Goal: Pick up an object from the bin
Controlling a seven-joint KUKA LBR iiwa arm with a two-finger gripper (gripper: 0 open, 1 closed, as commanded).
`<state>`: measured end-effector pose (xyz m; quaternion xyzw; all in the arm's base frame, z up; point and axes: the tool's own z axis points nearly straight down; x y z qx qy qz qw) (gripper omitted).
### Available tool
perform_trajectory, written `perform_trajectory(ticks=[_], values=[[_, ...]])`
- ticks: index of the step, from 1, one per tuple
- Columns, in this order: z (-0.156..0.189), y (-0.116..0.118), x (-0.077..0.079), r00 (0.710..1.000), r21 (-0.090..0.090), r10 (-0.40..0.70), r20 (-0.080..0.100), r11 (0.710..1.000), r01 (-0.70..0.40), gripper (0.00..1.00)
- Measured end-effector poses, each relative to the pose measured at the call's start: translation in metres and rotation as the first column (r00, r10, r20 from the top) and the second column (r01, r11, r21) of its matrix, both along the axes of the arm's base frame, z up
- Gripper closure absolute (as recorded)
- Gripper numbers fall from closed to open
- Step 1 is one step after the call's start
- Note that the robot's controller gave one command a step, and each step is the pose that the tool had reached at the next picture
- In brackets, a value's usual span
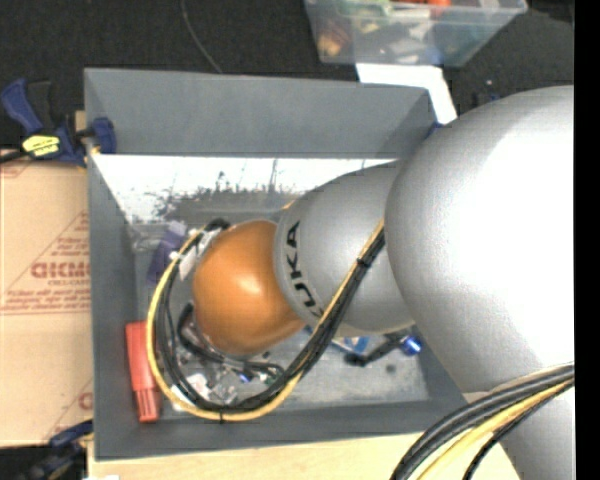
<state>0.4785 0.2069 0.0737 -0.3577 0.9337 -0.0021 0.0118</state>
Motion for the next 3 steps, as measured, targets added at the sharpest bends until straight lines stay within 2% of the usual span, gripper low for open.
perform_trajectory(ticks=[1, 2, 3], values=[[-0.002, 0.000, -0.004, 0.996, -0.004, 0.089, -0.004, 0.996, -0.089, 1.00], [-0.002, -0.001, -0.004, 0.994, -0.005, 0.108, -0.003, 0.994, -0.108, 1.00], [0.025, -0.002, -0.005, 0.995, -0.006, 0.101, -0.006, 0.995, -0.101, 1.00]])
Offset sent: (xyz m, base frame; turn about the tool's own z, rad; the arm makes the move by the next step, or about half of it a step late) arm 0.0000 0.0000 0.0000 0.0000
